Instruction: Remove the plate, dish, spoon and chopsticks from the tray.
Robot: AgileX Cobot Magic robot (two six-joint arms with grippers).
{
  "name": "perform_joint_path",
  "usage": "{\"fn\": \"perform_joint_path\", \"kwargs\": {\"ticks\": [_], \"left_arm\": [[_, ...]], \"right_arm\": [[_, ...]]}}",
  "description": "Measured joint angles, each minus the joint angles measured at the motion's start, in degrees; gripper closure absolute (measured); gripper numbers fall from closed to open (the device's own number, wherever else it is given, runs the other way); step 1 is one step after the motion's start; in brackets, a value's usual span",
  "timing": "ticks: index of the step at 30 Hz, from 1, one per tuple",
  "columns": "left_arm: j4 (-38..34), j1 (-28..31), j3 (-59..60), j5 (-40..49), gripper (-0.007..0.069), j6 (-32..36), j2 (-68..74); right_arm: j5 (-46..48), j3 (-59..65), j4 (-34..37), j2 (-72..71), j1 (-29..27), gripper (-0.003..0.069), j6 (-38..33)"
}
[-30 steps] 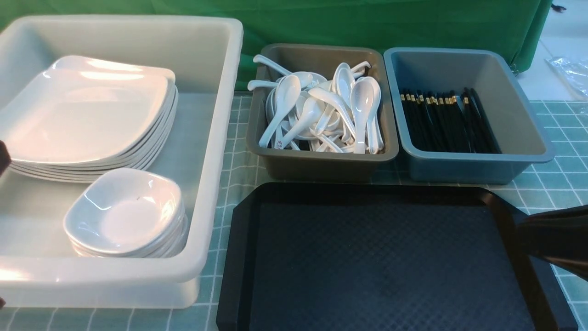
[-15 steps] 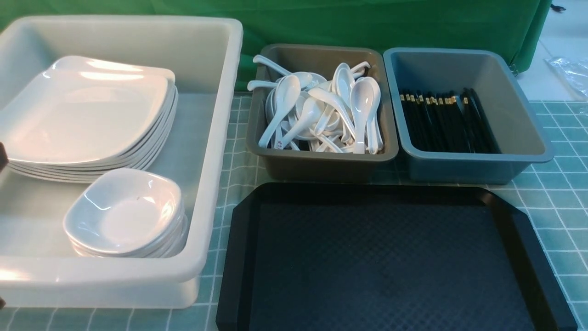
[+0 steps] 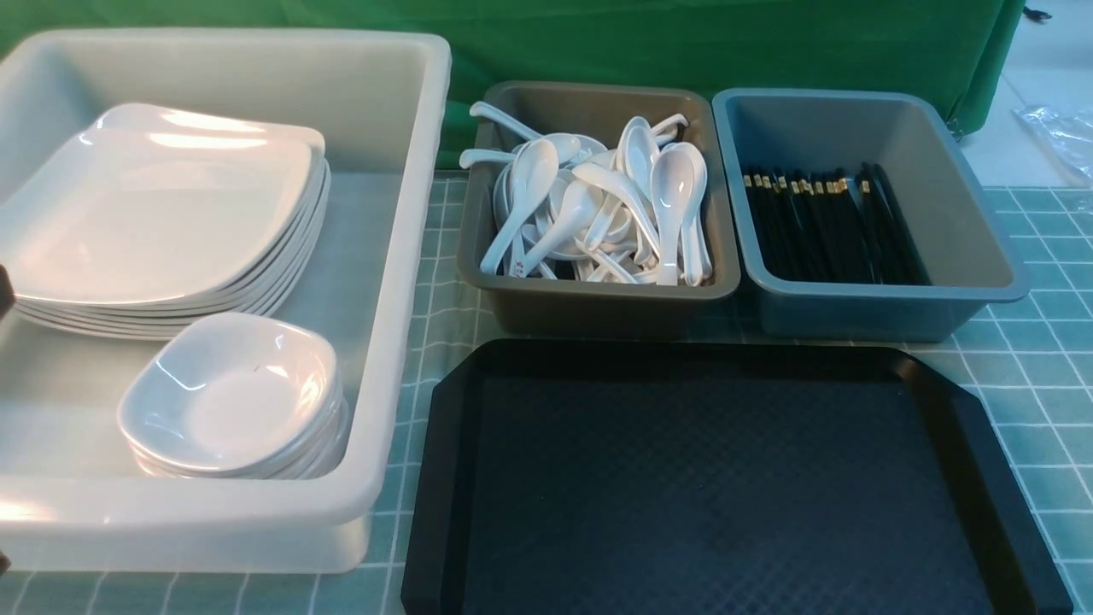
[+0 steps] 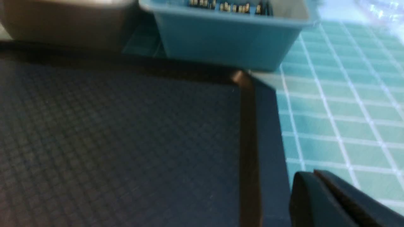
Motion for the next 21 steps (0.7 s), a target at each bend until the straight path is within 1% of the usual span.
{"fn": "perform_joint_path", "kwargs": {"ticks": [3, 12, 21], "left_arm": [[0.0, 0.0, 0.0, 0.0, 0.0612, 0.0, 0.0], [0.1, 0.0, 0.0, 0.0, 0.0612, -0.1, 0.0], [0.2, 0.0, 0.0, 0.0, 0.0612, -0.1, 0.0]], "right_arm": [[0.1, 0.1, 0.1, -0.1, 0.0, 0.0643, 1.0], [0.1, 0.1, 0.2, -0.1, 0.0, 0.0638, 1.2], [0.1, 0.1, 0.2, -0.1, 0.0, 0.0613, 1.2]]}}
